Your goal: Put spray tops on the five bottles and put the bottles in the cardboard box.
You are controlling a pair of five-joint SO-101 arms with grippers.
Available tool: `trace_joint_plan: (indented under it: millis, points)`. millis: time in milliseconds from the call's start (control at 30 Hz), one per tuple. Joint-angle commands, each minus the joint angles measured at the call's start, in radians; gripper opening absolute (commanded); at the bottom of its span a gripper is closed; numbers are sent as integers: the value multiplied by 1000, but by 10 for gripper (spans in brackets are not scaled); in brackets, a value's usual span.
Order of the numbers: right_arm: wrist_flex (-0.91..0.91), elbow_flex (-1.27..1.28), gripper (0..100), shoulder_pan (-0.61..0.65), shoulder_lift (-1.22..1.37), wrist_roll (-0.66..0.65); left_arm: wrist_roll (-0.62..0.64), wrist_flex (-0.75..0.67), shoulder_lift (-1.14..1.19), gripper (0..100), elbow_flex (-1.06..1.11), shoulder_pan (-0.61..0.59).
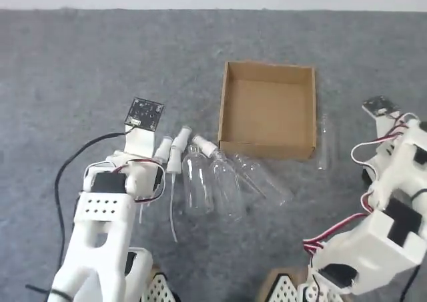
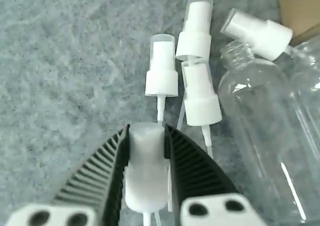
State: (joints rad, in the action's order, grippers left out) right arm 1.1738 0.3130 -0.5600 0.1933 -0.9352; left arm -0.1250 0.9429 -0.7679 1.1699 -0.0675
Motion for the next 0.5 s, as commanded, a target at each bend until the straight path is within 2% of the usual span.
trace_joint_plan:
  millis: [0, 133, 267, 467]
  points:
    - [-45, 20, 216, -12, -25, -15, -6, -17, -34, 13, -5, -3]
    - [-53, 32, 182, -33, -33, -14, -6, -17, -34, 13, -5, -3]
    - [-36, -2, 12, -45, -59, -11, -9, -18, -43, 13, -5, -5]
    - [165, -133, 7, -12, -225, 3, -11, -6, -44, 13, -94, -5]
